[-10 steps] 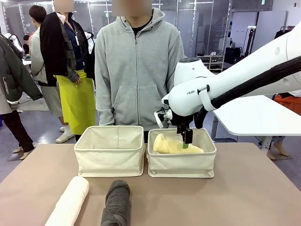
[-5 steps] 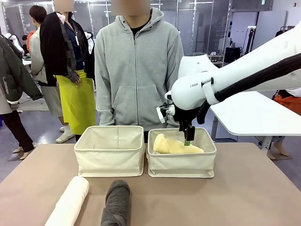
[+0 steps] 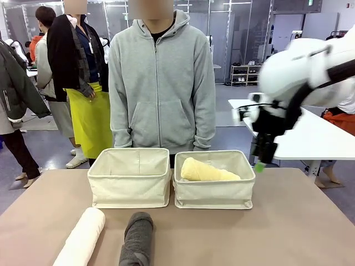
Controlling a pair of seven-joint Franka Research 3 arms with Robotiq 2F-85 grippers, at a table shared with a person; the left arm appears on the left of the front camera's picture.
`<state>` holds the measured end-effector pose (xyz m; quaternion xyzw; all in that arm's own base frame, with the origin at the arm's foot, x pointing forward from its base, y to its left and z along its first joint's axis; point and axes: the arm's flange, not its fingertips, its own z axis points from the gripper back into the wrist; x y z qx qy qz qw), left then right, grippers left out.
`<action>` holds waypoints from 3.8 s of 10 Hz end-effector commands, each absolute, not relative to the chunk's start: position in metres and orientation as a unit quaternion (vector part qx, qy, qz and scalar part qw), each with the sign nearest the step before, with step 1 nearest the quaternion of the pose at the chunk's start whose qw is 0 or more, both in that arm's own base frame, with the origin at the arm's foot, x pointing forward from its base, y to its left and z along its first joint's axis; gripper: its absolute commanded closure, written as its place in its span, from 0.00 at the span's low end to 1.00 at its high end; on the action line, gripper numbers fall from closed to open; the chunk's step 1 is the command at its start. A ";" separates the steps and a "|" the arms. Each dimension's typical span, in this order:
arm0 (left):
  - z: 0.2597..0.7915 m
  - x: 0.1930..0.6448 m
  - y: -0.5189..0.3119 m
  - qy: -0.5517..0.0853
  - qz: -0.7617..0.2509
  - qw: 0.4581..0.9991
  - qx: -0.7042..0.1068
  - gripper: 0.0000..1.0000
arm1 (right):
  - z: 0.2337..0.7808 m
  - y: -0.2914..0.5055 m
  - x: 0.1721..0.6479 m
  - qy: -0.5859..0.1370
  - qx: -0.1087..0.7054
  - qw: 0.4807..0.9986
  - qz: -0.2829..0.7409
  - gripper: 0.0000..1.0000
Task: Divide the towels into two baskets.
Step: Pick up one hotel-folded towel from the bottom of the table and place it in the Fabric basket indicated by the person.
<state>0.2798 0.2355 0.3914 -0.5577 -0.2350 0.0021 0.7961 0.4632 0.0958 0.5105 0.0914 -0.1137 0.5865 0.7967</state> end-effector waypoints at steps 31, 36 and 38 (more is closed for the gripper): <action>0.394 0.278 0.236 -0.239 0.001 0.792 -0.561 0.00 | 0.359 -0.259 0.313 -0.124 0.533 0.831 0.102 0.00; 0.417 0.296 0.160 -0.162 -0.065 0.848 -0.500 0.00 | 0.359 -0.259 0.313 -0.124 0.533 0.831 0.102 0.00; 0.414 0.310 0.104 -0.095 -0.082 0.877 -0.465 0.00 | 0.359 -0.259 0.313 -0.124 0.533 0.831 0.102 0.00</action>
